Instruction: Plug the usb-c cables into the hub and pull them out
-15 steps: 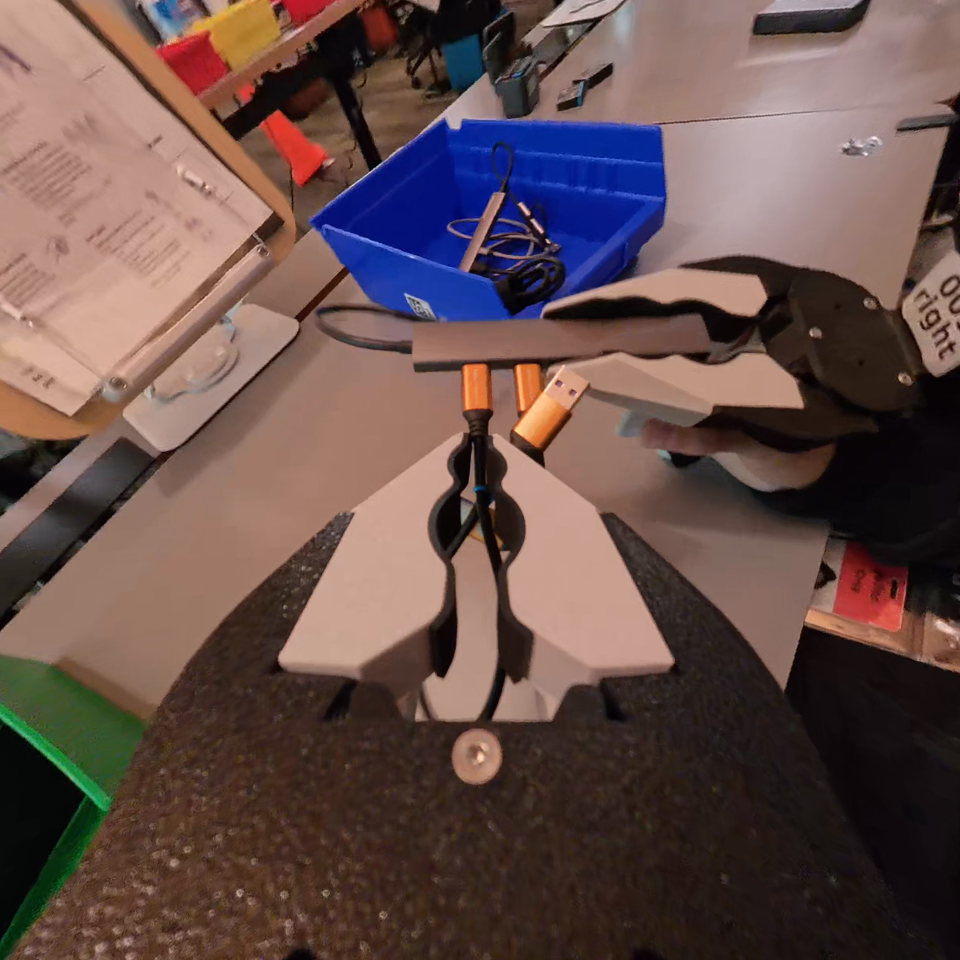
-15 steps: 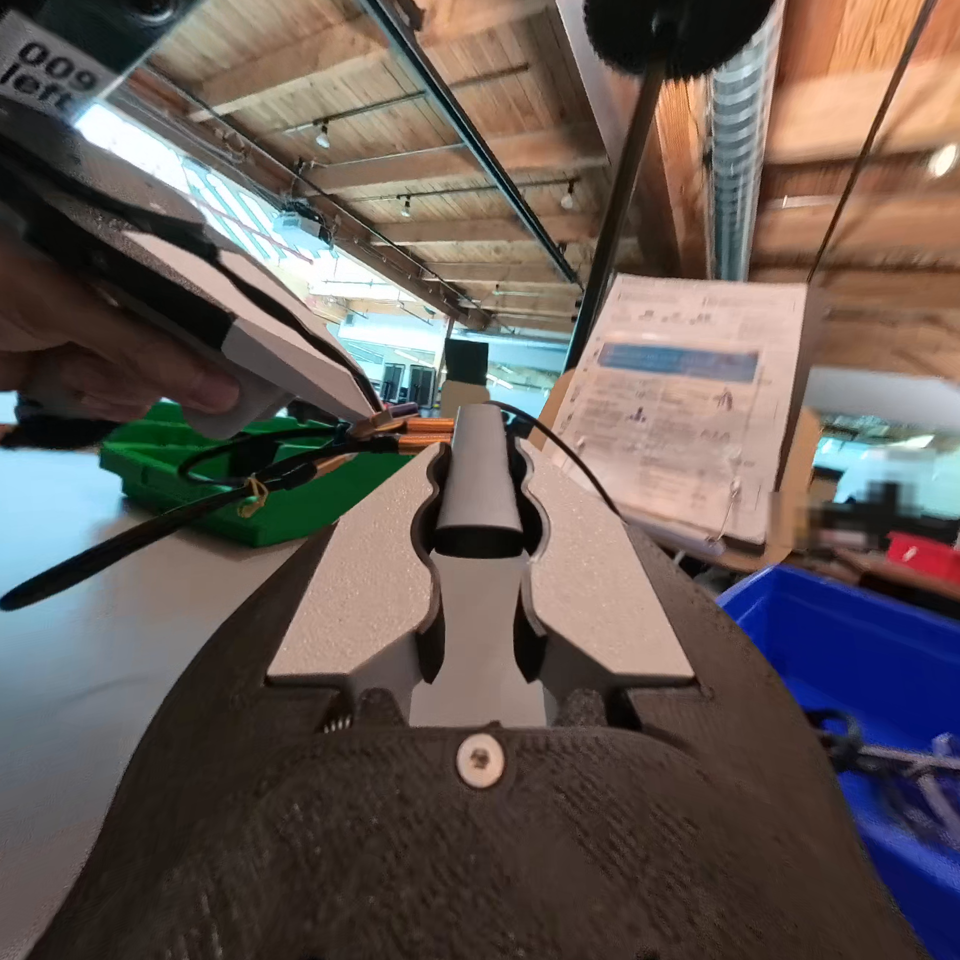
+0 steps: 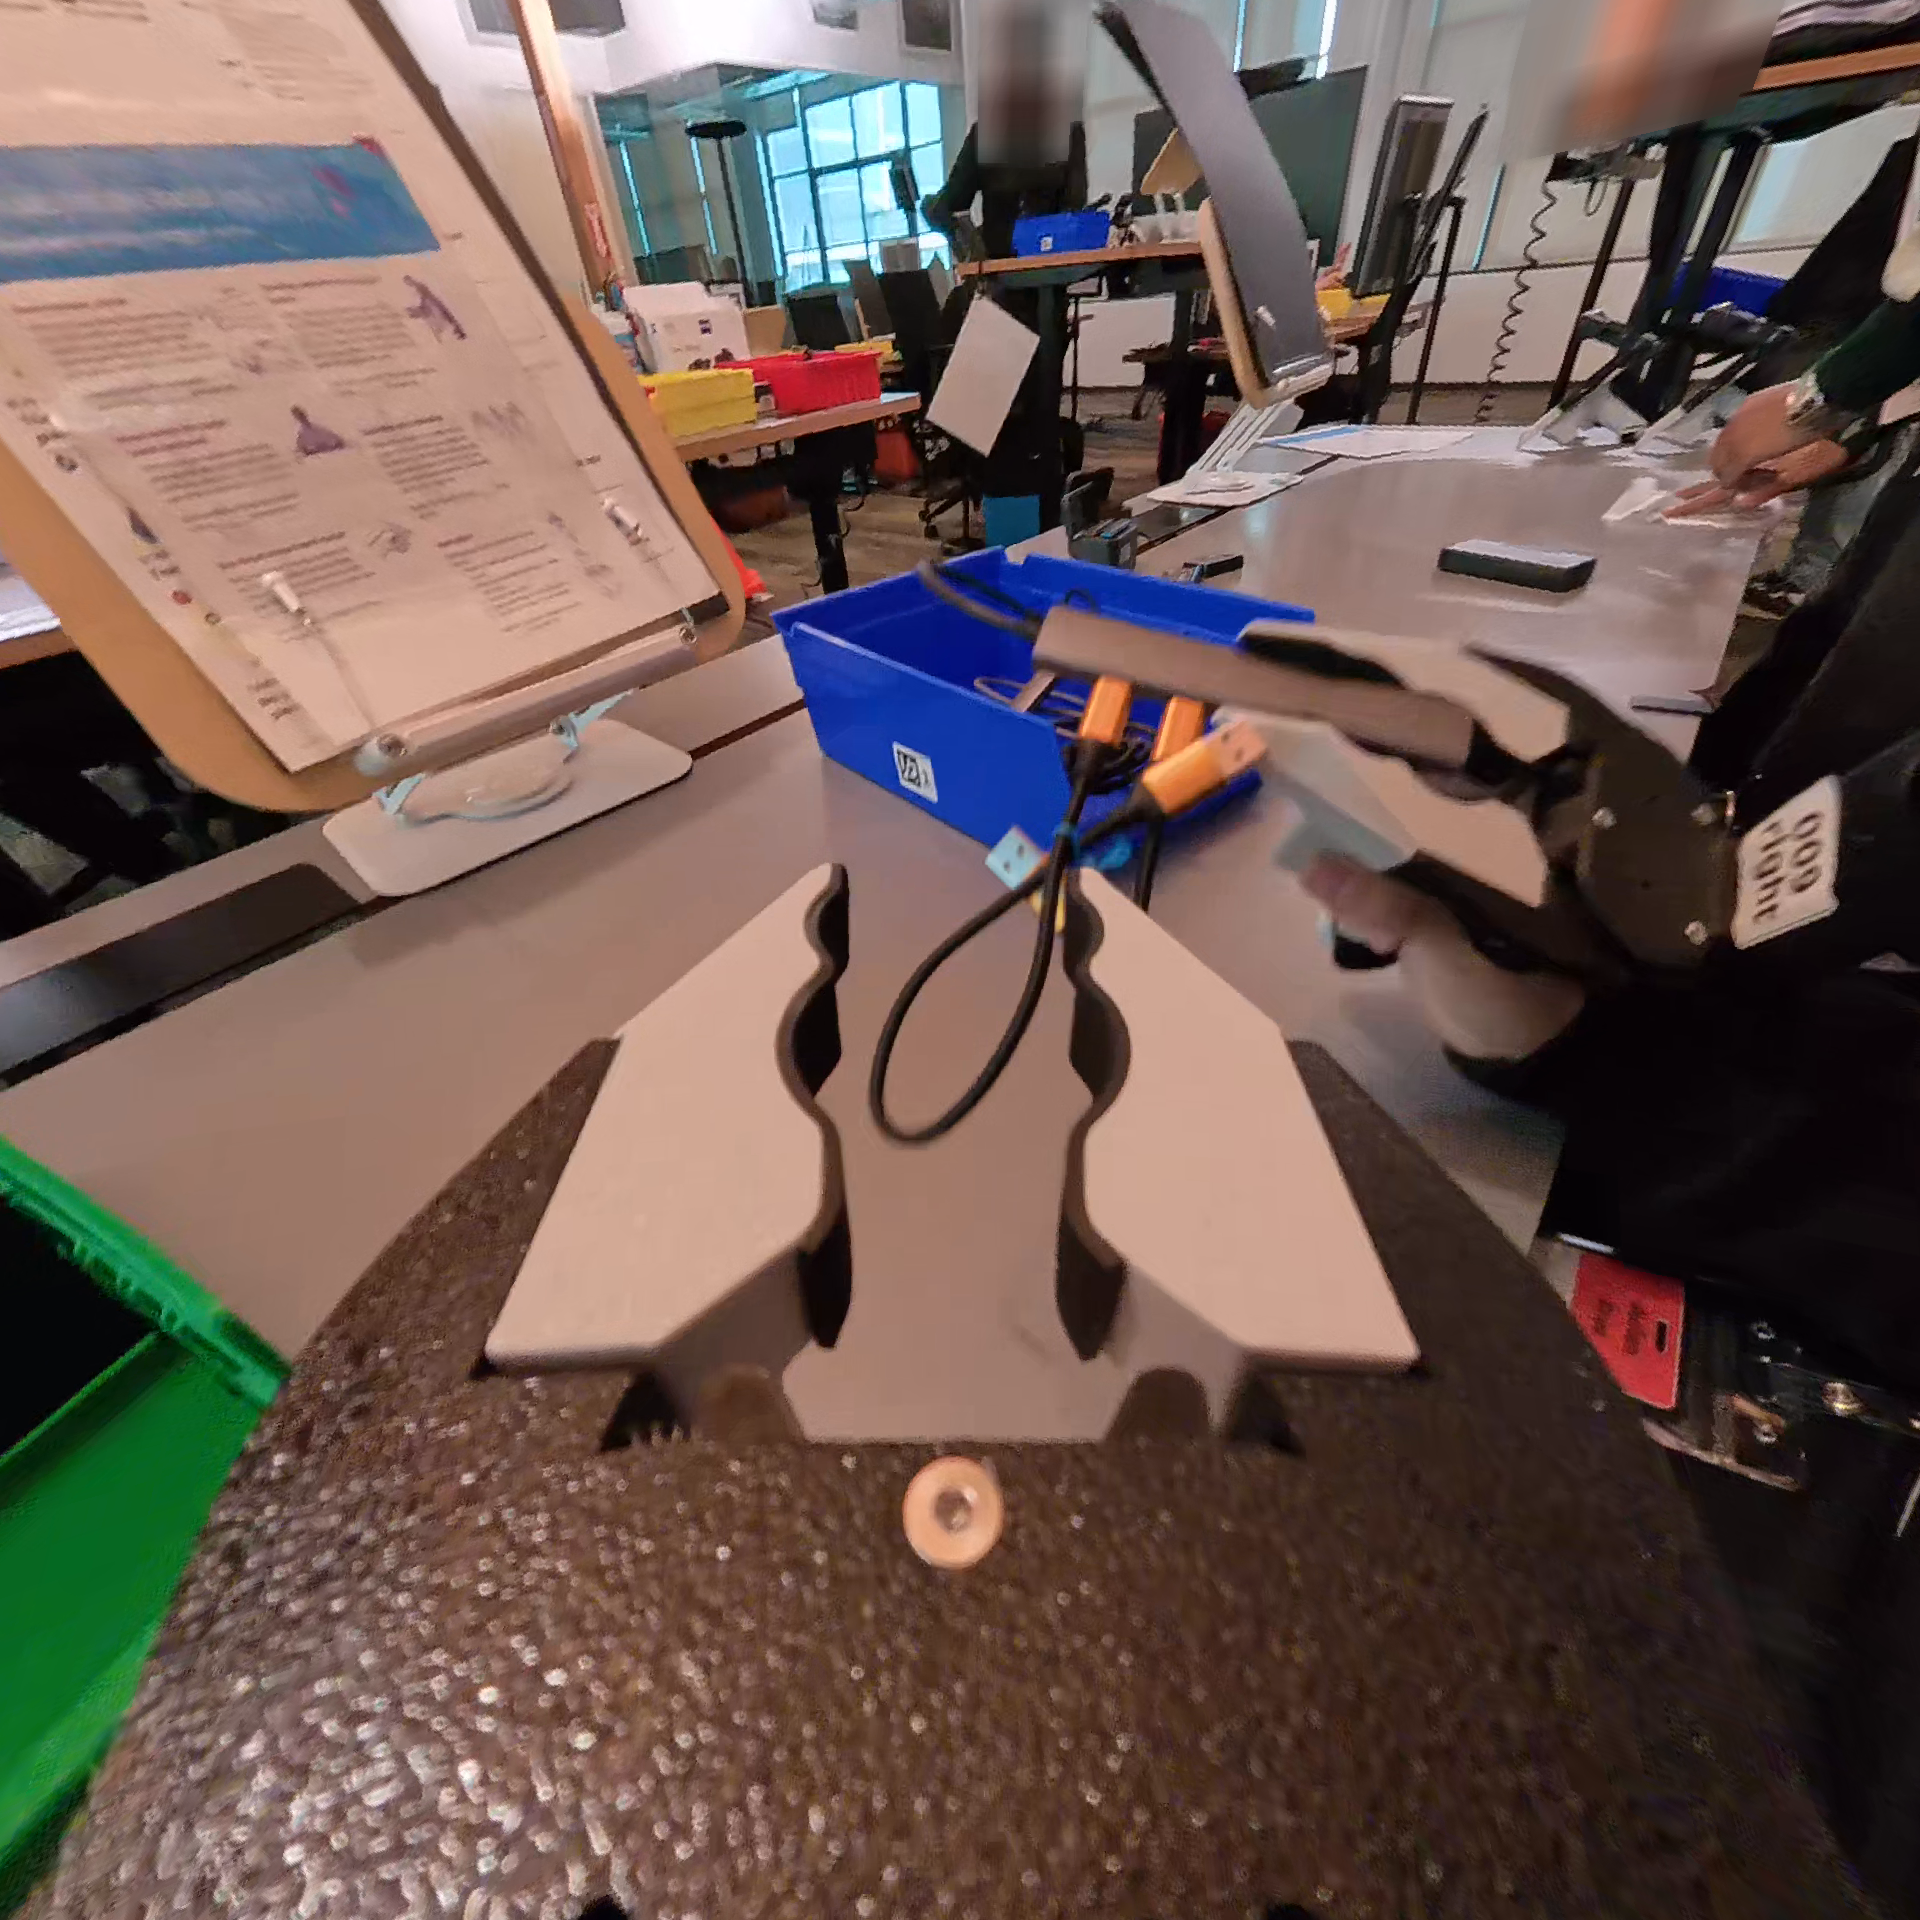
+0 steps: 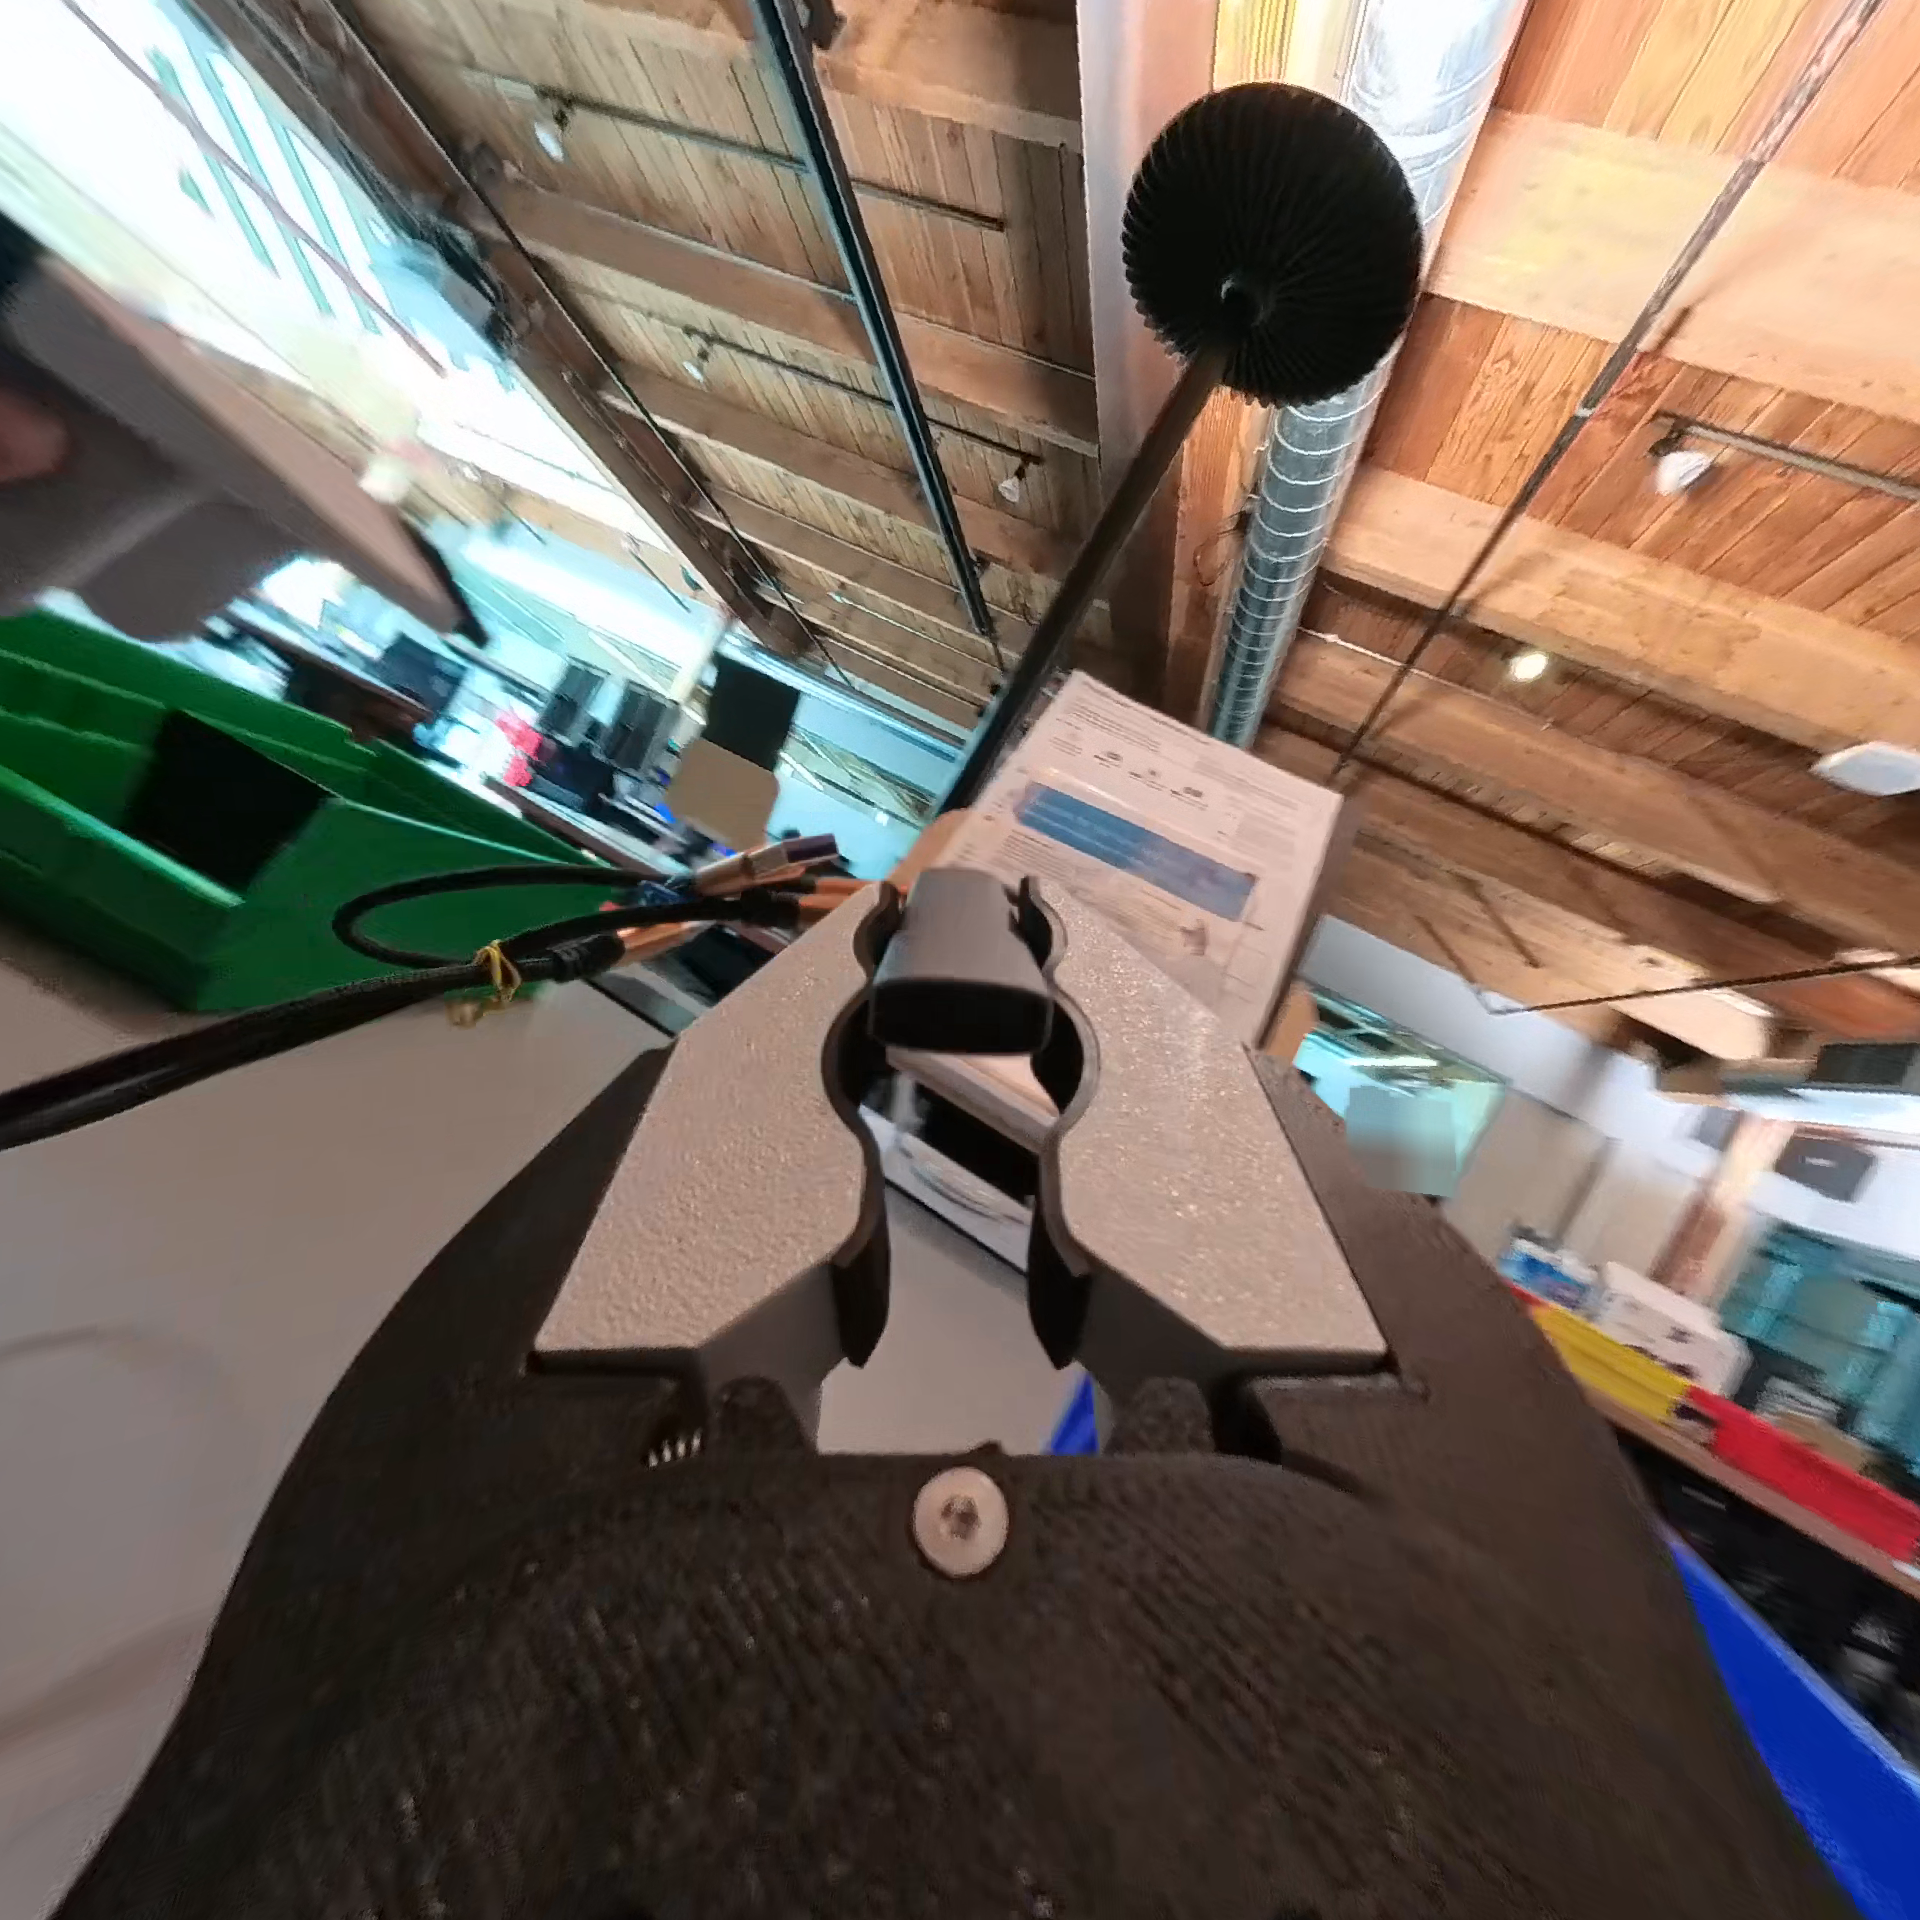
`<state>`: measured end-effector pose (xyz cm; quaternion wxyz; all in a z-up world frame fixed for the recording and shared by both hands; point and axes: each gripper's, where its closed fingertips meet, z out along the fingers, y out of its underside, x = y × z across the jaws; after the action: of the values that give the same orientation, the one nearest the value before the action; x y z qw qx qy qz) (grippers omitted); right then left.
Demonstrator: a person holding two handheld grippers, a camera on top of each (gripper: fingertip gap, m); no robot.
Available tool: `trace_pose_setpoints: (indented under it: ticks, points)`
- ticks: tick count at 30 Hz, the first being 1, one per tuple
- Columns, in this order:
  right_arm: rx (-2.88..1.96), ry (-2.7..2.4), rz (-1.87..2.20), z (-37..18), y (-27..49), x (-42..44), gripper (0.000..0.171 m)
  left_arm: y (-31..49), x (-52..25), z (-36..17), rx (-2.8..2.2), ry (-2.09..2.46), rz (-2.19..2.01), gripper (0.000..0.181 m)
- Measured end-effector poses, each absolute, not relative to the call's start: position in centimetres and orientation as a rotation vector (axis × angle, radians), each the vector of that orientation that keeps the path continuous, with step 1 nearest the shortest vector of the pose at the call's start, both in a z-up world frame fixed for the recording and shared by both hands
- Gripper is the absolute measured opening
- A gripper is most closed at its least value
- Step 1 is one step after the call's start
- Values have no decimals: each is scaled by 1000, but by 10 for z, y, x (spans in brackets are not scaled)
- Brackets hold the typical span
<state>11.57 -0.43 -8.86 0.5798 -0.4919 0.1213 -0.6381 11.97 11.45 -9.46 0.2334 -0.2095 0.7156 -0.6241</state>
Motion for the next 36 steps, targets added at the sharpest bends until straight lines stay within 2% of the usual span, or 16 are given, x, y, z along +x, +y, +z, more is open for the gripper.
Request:
trace_pose_setpoints:
  ticks: [5,10,14,24,32,36]
  points:
    - [-1158,353,-1744,-50,-62,122,21,123,125,-138,-682,2047,-1675,47]
    - [-1266,247,-1963,-3,-125,139,21,122,123,-160,-718,2101,-1693,48]
    - [-1527,147,-1772,12,-137,181,22,120,123,-167,-704,2136,-1673,47]
    - [-2283,19,-1095,-43,-134,274,22,112,121,-190,-714,2244,-1640,46]
    - [-2613,-28,-993,-92,-157,305,23,109,122,-207,-738,2296,-1616,46]
    - [-2718,-147,-1113,-110,-165,313,23,111,123,-214,-751,2304,-1603,46]
